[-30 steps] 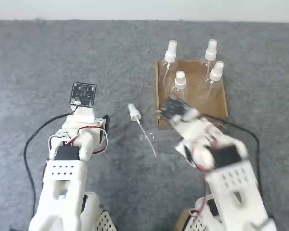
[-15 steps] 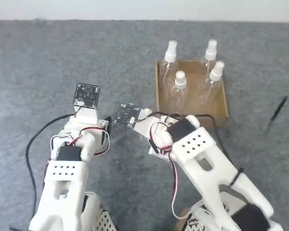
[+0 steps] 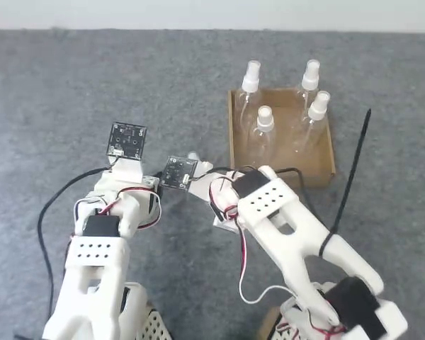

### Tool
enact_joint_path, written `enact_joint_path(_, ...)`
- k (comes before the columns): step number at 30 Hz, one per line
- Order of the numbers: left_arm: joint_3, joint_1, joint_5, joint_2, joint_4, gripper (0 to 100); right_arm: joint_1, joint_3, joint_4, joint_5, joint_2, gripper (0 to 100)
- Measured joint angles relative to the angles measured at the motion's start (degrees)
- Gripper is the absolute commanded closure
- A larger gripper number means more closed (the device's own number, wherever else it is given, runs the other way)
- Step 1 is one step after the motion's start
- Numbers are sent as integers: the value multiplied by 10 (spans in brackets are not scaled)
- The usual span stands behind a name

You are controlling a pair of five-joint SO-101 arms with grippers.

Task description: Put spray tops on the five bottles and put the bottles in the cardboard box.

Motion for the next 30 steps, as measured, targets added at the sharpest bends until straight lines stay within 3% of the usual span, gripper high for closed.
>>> enact_joint_path(6, 0, 0, 0, 0, 0, 826, 4, -20, -5, 2, 27, 850)
enact_joint_path(30, 0, 0, 0, 0, 0, 826, 4, -4, 8, -44, -14, 849)
